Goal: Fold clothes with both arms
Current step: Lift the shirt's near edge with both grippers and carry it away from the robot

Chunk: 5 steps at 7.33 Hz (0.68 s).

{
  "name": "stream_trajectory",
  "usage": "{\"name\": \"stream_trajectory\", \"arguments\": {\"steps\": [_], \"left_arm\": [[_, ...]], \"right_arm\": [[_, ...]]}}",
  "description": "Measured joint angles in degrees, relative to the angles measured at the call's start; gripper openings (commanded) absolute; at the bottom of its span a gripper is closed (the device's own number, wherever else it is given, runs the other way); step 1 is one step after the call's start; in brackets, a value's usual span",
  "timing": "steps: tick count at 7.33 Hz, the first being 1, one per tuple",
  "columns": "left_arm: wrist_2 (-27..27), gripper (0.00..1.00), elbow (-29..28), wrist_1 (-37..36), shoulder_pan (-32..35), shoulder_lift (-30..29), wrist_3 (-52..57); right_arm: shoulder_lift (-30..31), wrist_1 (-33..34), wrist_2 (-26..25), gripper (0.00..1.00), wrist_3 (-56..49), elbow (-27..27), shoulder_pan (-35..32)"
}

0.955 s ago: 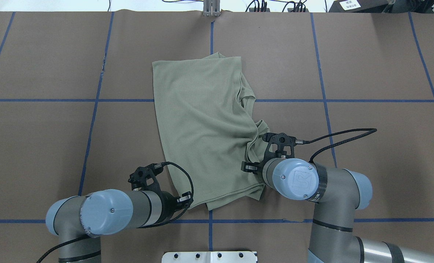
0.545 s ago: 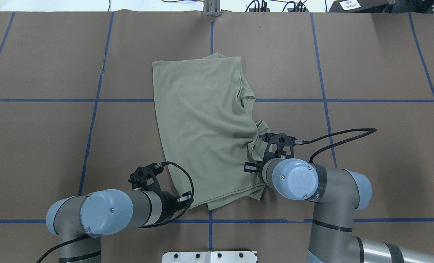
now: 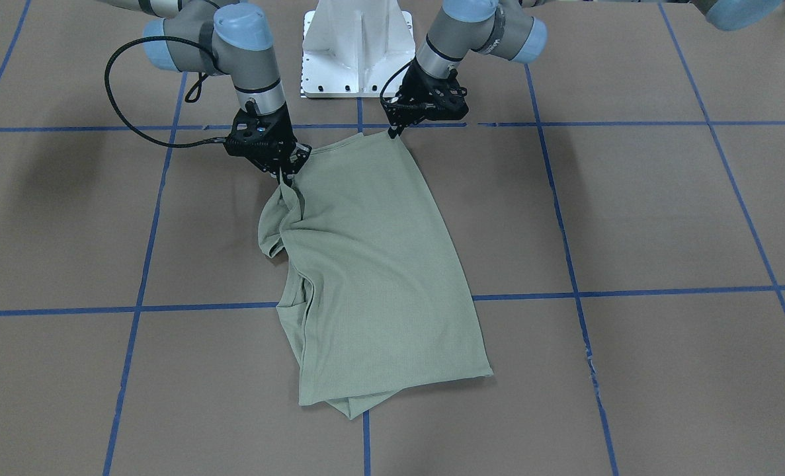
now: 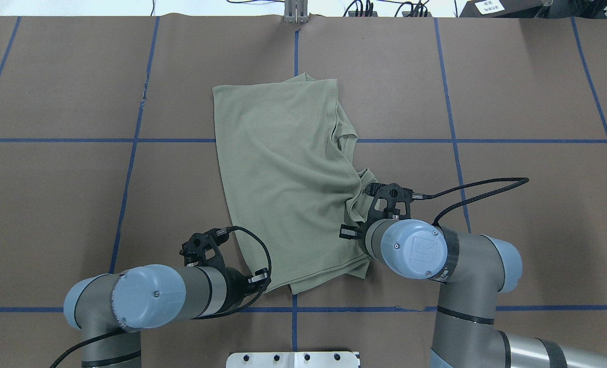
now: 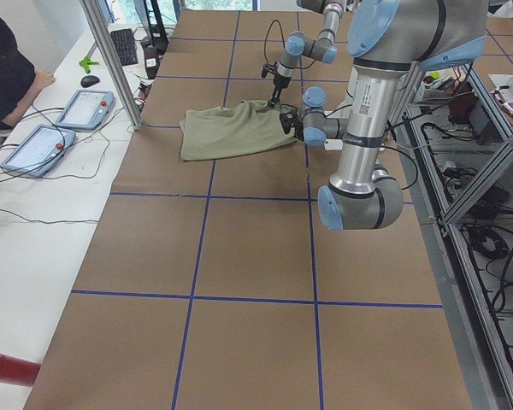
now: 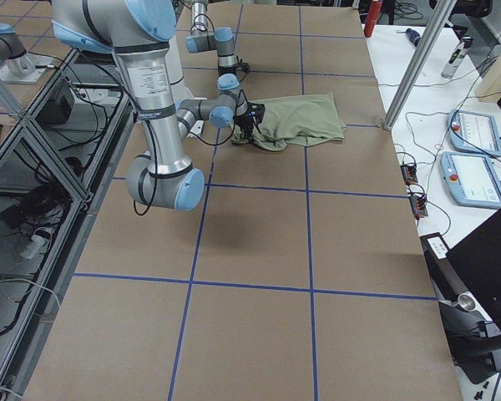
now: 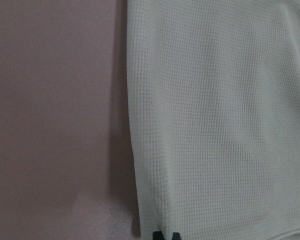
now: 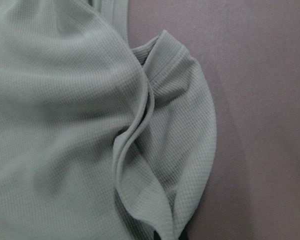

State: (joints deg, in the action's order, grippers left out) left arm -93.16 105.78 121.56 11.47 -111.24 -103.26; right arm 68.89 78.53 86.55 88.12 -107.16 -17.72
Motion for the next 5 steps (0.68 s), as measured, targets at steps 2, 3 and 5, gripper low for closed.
{"name": "stream_trajectory", "arguments": {"steps": [2, 3, 5], "left_arm": [[-5.72, 0.00, 6.31, -2.80, 2.86, 0.94, 5.21], [-10.16, 0.00, 11.89, -7.48, 4.83, 1.32, 6.67], [-15.47, 0.00, 22.80, -17.97, 6.72, 0.91, 8.28]], "right_arm": [[0.13, 10.49, 1.92, 0.00, 0.51, -9.90, -0.07], [0.17, 17.85, 3.57, 0.00, 1.82, -17.31, 0.12], [-0.91, 30.69, 6.28, 0.00, 4.49, -30.07, 1.03]]}}
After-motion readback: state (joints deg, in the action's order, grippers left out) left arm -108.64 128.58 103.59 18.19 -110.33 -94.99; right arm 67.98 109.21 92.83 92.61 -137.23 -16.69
